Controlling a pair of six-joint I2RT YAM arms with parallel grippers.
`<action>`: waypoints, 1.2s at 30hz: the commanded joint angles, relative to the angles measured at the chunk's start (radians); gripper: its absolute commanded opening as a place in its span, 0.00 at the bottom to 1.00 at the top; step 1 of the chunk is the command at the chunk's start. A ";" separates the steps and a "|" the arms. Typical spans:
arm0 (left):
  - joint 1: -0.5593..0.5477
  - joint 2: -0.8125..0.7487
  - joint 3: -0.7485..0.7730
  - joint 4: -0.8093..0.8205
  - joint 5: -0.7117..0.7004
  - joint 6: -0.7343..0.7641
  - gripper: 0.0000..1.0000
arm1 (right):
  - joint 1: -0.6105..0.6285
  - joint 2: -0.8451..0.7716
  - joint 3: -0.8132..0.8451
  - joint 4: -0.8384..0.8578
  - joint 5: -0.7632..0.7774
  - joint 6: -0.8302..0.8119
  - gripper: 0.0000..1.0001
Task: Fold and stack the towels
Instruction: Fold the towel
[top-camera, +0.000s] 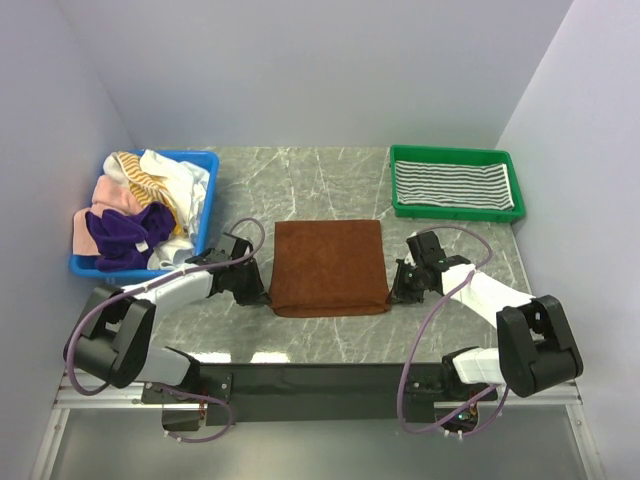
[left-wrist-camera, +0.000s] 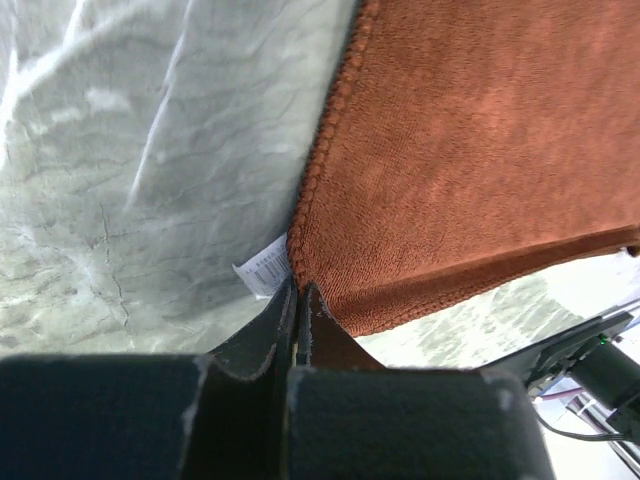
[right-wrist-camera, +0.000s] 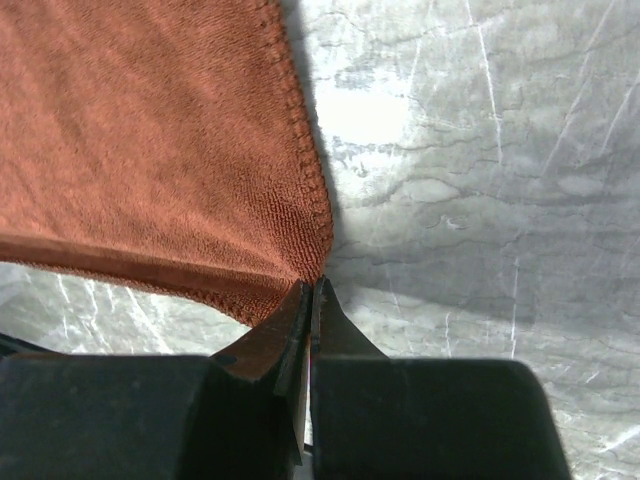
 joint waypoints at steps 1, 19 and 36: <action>0.000 0.009 -0.016 0.012 -0.057 0.002 0.01 | 0.000 0.001 -0.011 0.010 0.077 -0.001 0.00; -0.025 -0.144 0.026 -0.126 -0.077 -0.007 0.71 | 0.060 -0.105 0.048 -0.097 0.085 -0.032 0.45; -0.252 0.006 0.318 -0.134 -0.173 0.048 0.37 | 0.372 0.030 0.233 0.015 0.191 -0.034 0.24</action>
